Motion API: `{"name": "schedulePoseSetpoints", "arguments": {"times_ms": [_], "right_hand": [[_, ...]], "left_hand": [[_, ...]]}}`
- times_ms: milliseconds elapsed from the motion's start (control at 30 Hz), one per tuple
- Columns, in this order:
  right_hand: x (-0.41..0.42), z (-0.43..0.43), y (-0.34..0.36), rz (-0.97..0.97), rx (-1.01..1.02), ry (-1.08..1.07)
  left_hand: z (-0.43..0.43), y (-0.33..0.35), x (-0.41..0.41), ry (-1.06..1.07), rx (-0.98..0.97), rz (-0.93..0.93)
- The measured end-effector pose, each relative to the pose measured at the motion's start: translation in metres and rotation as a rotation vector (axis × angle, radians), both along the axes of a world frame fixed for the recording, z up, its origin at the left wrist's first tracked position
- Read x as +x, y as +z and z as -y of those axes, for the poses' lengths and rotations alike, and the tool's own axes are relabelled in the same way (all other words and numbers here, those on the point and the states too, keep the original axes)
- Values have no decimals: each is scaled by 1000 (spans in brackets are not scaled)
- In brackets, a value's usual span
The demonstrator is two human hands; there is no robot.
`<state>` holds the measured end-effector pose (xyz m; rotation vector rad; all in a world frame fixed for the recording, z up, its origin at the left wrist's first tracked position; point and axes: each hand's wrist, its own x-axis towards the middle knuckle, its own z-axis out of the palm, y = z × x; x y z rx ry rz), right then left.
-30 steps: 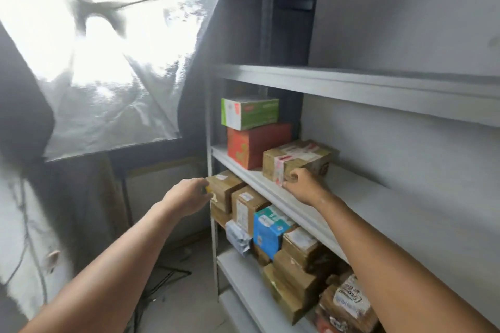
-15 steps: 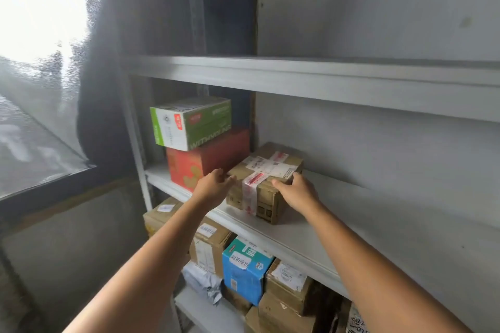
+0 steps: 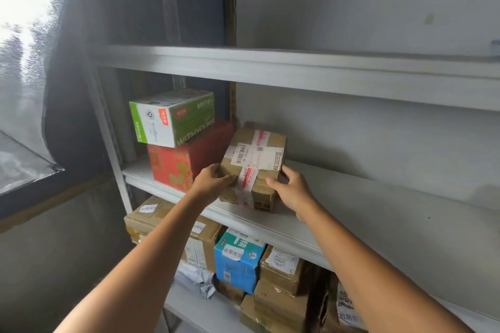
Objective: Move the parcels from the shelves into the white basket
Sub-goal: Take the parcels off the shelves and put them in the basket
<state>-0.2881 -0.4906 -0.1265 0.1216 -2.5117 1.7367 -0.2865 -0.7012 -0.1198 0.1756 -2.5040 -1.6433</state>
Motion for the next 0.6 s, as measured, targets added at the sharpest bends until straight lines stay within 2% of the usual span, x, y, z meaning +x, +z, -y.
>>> {"name": "schedulePoseSetpoints", "arguments": {"times_ms": [100, 200, 333, 467, 600], "right_hand": [[27, -20, 1, -69, 23, 58], [59, -44, -1, -118, 17, 53], [94, -77, 0, -182, 69, 0], [115, -107, 14, -224, 67, -99], [121, -133, 29, -159, -72, -117]], "left_hand": [[-14, 4, 28, -32, 78, -12], [-41, 2, 64, -43, 63, -81], [-85, 4, 105, -60, 109, -198], [-124, 14, 126, -150, 186, -239], [-145, 26, 140, -224, 169, -331]]}}
